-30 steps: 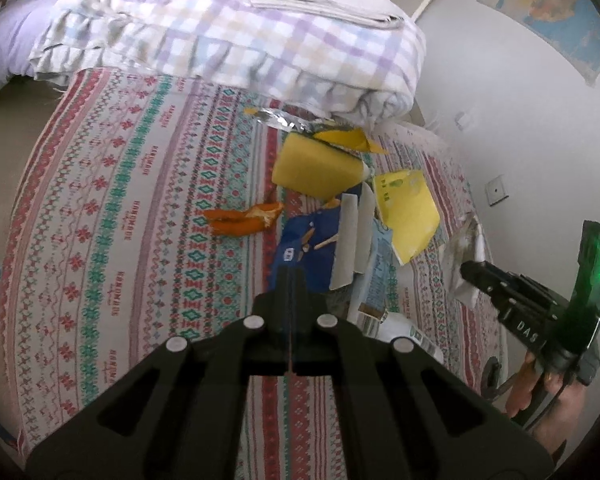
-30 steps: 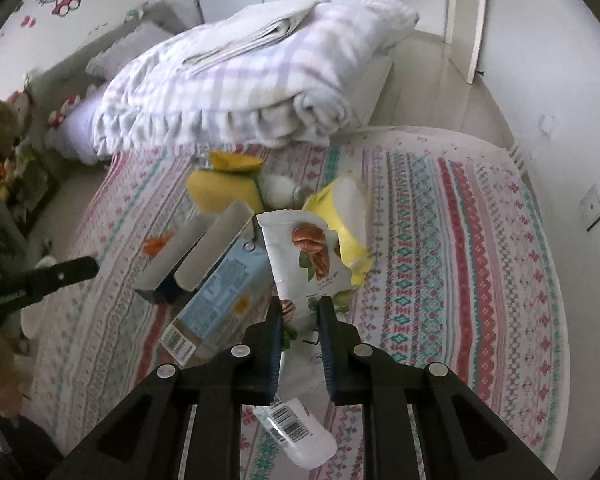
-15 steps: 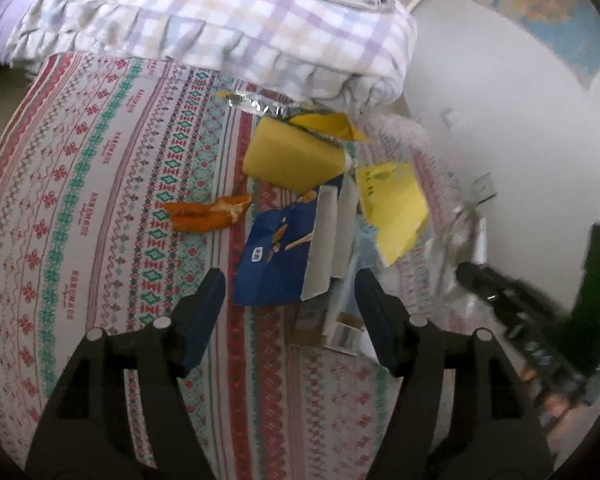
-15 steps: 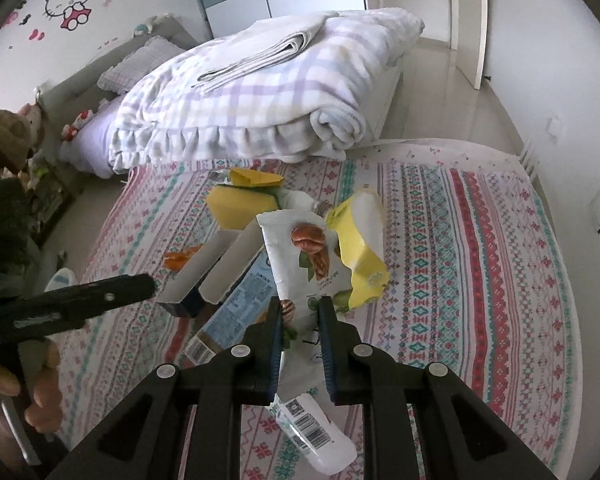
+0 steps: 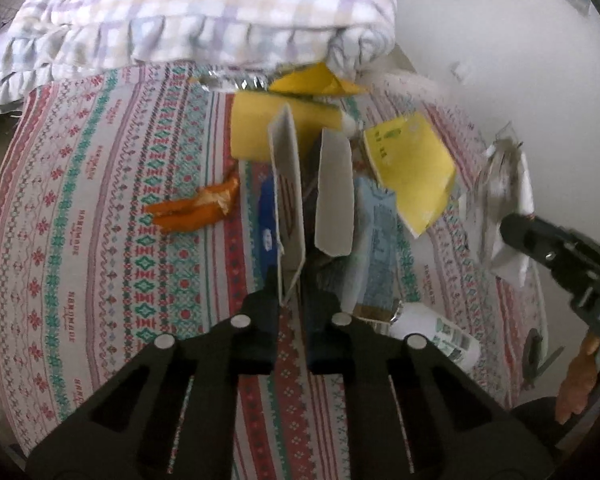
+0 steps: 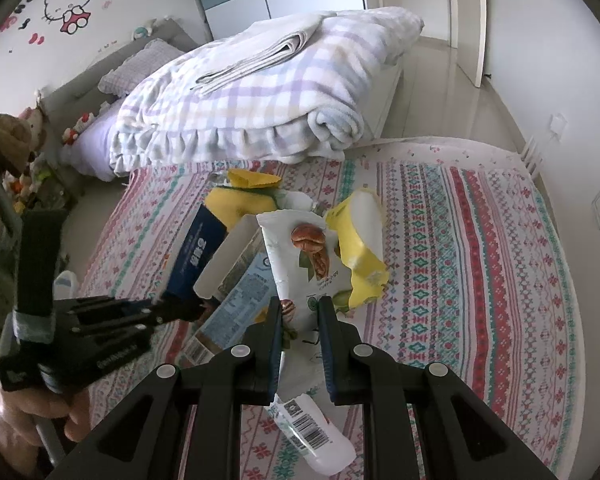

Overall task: Collect trash
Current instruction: 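Carry the carton and snack bag over the white bin, then open both tools over the bin to drop carton and snack bag, then move both open tools back to the remaining trash on the bed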

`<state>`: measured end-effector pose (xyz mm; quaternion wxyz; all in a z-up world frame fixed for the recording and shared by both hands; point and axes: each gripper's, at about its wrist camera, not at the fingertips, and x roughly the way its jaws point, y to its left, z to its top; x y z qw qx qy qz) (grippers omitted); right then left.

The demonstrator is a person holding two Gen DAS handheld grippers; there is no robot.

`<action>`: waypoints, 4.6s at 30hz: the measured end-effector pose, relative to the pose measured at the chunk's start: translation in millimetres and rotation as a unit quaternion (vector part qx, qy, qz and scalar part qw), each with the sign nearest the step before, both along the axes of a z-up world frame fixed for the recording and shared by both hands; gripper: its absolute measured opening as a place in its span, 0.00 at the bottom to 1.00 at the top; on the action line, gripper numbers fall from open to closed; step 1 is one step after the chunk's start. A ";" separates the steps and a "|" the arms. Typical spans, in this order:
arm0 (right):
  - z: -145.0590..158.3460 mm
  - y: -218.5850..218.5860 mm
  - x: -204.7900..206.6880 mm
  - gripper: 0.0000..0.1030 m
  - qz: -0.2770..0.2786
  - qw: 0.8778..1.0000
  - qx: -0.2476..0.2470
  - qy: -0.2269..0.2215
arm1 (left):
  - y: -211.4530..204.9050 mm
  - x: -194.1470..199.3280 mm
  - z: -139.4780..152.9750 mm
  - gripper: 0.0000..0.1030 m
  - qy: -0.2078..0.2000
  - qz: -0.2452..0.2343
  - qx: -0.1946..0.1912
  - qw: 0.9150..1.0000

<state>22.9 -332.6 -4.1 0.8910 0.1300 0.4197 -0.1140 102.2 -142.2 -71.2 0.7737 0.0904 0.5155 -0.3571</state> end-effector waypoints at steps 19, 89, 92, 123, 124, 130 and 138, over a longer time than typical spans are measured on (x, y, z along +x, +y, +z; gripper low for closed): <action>16.5 21.7 3.1 0.17 0.046 0.995 0.060 -0.067 | 161.3 41.7 54.9 0.10 -0.002 0.193 -0.077 0.978; -50.0 367.2 180.8 0.52 0.288 0.942 0.171 0.023 | 426.9 56.1 32.9 0.44 0.017 0.527 -0.069 0.847; -35.1 342.9 162.9 0.52 0.280 0.946 0.164 0.012 | 404.1 49.5 52.8 0.53 -0.010 0.502 -0.070 0.862; 11.2 -45.3 0.4 0.57 -0.051 0.973 0.205 -0.096 | 2.1 18.8 32.4 0.66 -0.121 0.047 0.121 0.984; 10.9 -46.2 -0.2 0.57 -0.051 0.973 0.201 -0.096 | -3.7 23.2 23.7 0.66 -0.125 0.037 0.133 0.982; 7.3 -48.8 -0.9 0.57 -0.053 0.978 0.183 -0.086 | -23.2 44.3 -23.3 0.66 -0.125 -0.010 0.168 0.978; 8.4 -45.8 18.4 0.57 -0.046 0.983 0.156 -0.084 | -42.7 42.5 -45.7 0.66 -0.107 -0.038 0.161 0.980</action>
